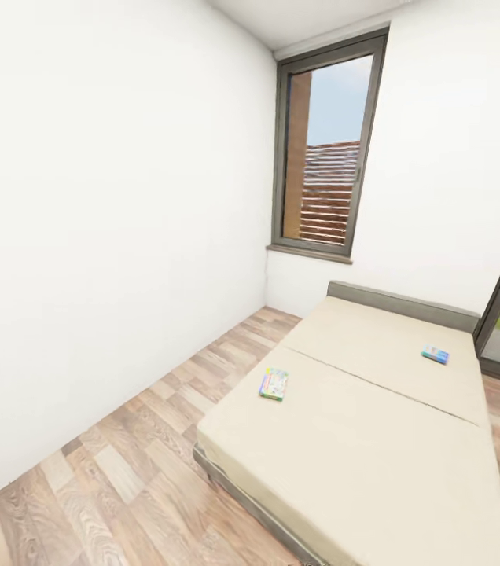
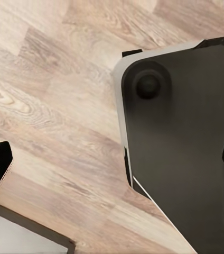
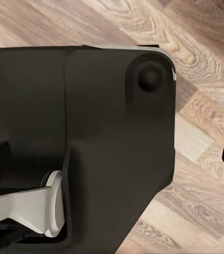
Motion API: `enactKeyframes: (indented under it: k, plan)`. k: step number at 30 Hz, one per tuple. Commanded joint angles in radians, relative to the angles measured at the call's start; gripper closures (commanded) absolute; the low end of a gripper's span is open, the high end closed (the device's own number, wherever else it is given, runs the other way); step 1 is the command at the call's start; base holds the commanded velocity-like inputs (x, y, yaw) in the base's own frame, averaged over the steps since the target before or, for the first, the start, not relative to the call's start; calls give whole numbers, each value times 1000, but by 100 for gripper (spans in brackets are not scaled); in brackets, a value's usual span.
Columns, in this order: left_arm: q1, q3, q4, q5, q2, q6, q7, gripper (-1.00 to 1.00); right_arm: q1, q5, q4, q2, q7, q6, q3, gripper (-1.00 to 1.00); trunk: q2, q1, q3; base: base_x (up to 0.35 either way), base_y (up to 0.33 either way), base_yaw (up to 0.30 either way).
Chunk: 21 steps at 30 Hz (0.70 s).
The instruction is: Put all the toys in the child's room - the three board games (two on the bed and one on the table), the two jigsaw puzzles on the table, and the tennis ball on the table - inside the toy box on the table in the child's room.
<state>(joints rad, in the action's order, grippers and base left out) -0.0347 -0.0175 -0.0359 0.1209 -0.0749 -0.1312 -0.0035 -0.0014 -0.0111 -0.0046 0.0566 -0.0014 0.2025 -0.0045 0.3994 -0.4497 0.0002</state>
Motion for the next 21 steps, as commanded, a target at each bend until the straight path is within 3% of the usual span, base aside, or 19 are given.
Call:
enactKeyframes:
  k: [1,21]
  plan:
    - [0,-1,1,8,0,-4,0,-100,0,-1,1,0,0,3,0,-100,1,0,0,0,0,-285]
    - [0,-1,1,8,1,-7,0,-100,0,-1,1,0,0,1,-1,-100,1,0,0,0,0,-285]
